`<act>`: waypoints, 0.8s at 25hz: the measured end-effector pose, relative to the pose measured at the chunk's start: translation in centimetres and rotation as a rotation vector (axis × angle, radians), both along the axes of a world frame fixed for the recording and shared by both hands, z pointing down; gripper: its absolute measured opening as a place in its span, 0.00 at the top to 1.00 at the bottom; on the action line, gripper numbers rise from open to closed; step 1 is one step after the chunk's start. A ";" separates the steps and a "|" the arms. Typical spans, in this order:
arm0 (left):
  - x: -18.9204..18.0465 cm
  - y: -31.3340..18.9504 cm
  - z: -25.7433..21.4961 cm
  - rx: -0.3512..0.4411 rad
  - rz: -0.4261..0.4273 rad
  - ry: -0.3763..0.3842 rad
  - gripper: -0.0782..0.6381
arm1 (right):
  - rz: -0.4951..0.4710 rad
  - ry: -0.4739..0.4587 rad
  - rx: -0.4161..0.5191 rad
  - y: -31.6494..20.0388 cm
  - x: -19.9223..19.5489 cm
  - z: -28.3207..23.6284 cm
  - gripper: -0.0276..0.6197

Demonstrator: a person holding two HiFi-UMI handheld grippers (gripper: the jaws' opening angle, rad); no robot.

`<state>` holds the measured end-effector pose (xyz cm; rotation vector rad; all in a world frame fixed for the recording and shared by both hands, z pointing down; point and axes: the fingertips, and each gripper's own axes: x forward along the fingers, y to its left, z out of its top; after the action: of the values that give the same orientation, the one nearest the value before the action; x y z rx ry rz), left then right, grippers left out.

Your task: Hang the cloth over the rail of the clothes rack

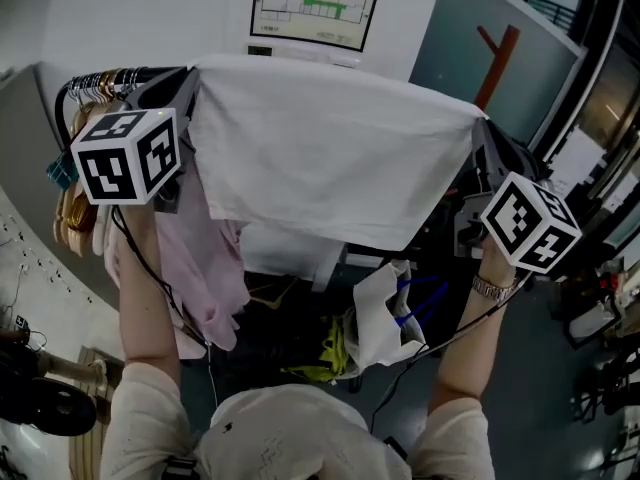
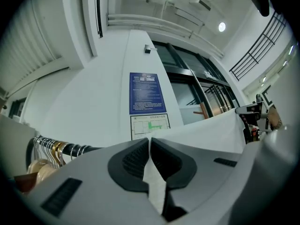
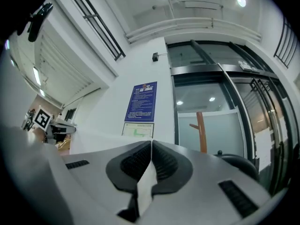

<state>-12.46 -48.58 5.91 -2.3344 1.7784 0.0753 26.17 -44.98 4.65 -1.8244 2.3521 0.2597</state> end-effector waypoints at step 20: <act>-0.9 -0.3 1.3 0.119 -0.424 -0.284 0.76 | 0.215 0.212 0.037 -0.2 0.9 1.9 0.80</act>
<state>-13.32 -48.88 7.21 -1.7422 2.0073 -0.1988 27.08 -45.23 6.57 -2.1283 2.2600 0.5439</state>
